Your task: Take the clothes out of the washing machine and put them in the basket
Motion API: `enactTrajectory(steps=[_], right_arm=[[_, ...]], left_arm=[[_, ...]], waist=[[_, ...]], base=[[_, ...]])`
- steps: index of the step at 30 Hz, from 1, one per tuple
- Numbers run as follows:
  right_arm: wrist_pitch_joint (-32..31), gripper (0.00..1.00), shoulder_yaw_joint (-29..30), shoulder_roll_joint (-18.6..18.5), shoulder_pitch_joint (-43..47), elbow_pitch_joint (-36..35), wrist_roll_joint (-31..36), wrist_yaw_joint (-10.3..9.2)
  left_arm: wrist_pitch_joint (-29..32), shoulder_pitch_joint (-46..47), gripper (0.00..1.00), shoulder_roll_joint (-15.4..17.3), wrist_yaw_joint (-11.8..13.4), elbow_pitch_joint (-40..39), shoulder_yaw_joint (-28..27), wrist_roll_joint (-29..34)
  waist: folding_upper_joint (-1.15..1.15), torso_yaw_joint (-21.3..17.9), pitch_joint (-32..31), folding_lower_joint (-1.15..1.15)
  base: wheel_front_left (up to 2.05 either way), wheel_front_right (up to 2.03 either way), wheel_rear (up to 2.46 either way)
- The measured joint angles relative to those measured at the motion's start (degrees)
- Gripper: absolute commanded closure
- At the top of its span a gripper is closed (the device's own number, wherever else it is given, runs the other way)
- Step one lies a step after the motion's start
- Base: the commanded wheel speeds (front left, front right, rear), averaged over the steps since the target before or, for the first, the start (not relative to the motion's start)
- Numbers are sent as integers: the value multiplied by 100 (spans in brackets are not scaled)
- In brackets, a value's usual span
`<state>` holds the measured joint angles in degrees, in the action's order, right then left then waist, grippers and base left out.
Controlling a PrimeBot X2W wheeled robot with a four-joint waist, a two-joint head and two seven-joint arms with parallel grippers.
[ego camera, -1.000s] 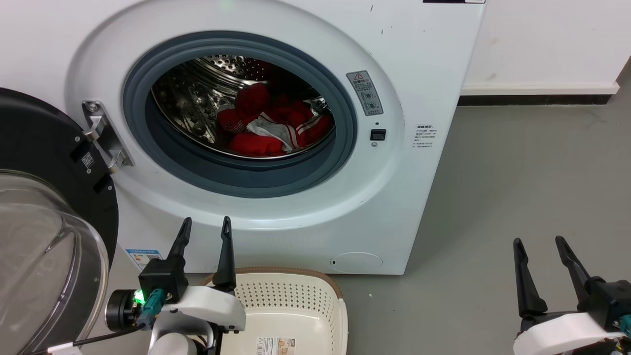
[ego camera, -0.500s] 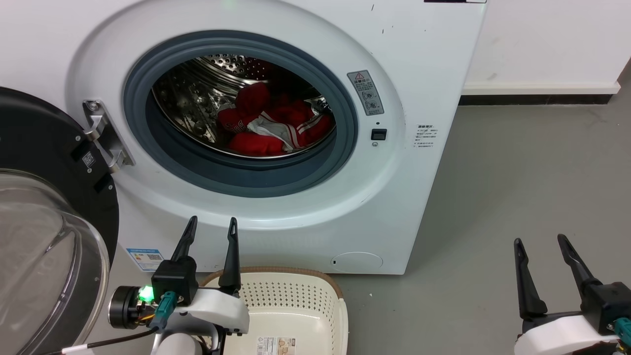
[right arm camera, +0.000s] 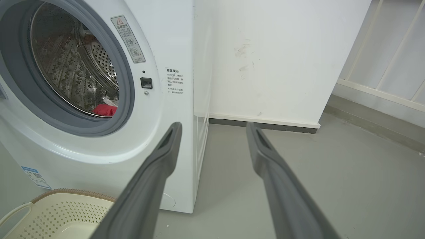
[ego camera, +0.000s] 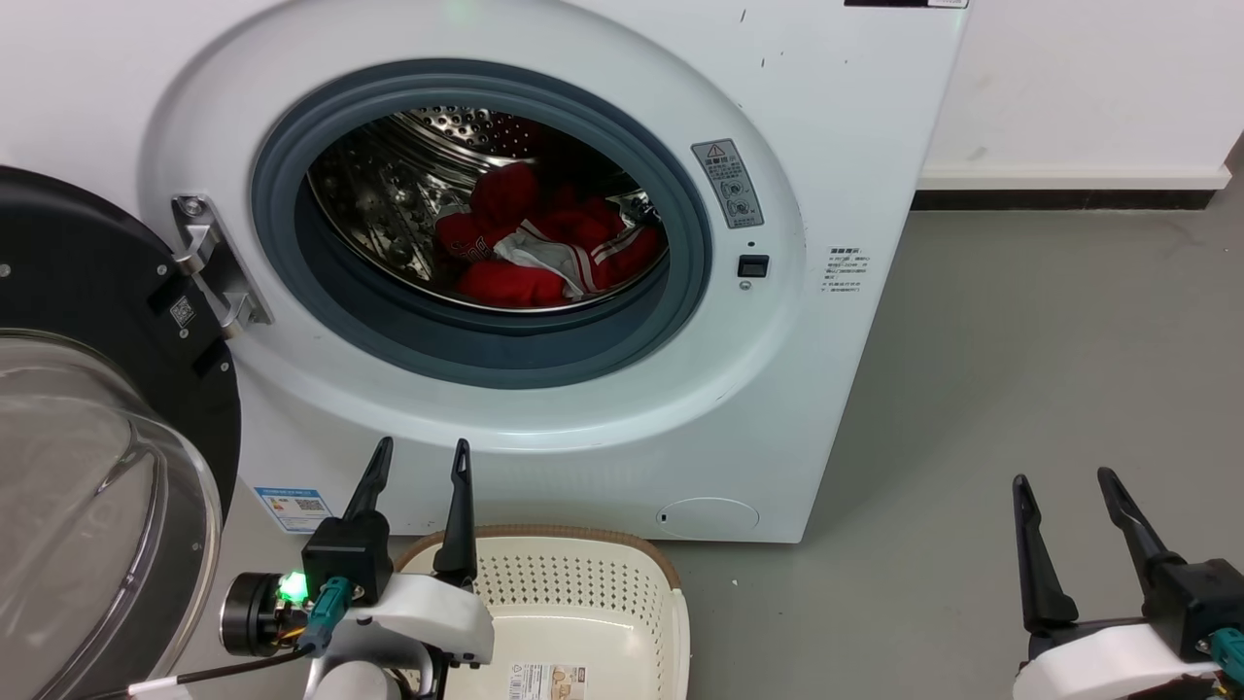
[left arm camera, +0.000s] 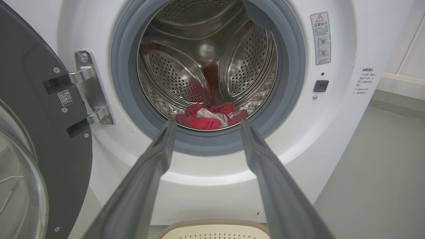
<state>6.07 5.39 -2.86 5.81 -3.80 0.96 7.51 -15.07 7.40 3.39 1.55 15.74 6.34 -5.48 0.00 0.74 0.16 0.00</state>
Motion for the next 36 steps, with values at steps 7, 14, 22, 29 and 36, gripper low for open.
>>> enactTrajectory(steps=[7,14,22,29,36], right_arm=[[26,0,11,0,-26,80,1,0],[43,0,18,-1,-58,135,7,0],[48,0,-24,-1,-240,51,23,0],[133,0,-76,-1,-539,-44,-12,0],[354,0,-246,-3,-977,19,-153,0]], left_arm=[[0,28,0,-11,-2,60,-12,-22],[0,75,0,-12,4,78,-60,-12],[-1,506,0,49,54,181,-142,57],[64,1351,0,235,105,615,-252,68],[365,2312,0,544,155,1046,-421,24]], waist=[[0,9,-4,0],[0,-4,9,0],[0,-158,297,0],[0,-421,830,0],[0,-764,1547,0]], base=[[0,0,0],[0,0,0],[0,0,0],[0,0,0],[0,0,0]])
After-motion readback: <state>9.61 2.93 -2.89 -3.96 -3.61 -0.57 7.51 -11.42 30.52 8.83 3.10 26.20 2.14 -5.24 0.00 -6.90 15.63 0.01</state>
